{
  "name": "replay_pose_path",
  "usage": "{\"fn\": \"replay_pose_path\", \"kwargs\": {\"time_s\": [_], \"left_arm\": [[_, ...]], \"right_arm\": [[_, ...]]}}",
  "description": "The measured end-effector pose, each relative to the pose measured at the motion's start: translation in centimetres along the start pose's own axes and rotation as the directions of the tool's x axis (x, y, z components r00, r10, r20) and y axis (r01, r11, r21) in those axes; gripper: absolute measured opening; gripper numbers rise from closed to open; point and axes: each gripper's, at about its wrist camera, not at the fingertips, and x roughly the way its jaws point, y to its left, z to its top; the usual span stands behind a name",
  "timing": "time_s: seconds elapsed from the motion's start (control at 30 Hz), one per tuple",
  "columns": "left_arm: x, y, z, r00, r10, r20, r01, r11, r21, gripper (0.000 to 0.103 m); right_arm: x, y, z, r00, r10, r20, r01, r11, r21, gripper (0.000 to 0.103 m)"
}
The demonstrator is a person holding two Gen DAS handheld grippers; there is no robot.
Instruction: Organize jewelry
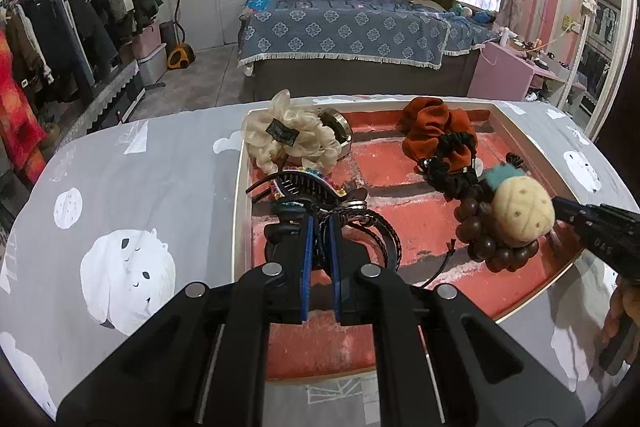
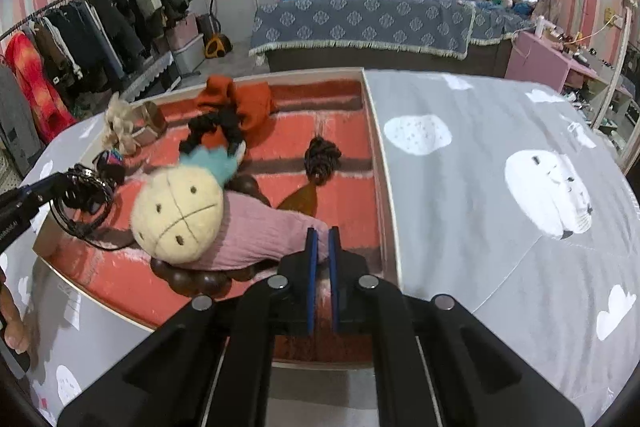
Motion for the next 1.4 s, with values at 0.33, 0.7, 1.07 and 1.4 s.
{"fn": "replay_pose_path", "kwargs": {"time_s": [0.33,0.7,1.07,1.4], "left_arm": [[-2.6,0.5,-0.3,1.000,0.009,0.028,-0.008,0.999,-0.032,0.046],[-8.6,2.0,-2.3,0.994,0.042,0.102,-0.033,0.996,-0.087,0.092],[-17.1,0.8,-9.1,0.964,0.110,0.244,-0.100,0.994,-0.055,0.098],[-21.5,0.3,-15.3,0.940,0.158,0.303,-0.115,0.981,-0.154,0.098]], "right_arm": [[-2.8,-0.1,0.2,0.998,0.028,0.047,-0.029,1.000,0.009,0.061],[-10.3,0.8,-1.8,0.982,0.018,0.188,-0.017,1.000,-0.009,0.091],[-17.5,2.5,-9.6,0.950,0.011,0.313,-0.008,1.000,-0.010,0.099],[-20.2,4.0,-15.4,0.939,-0.016,0.343,0.017,1.000,0.002,0.099]]}}
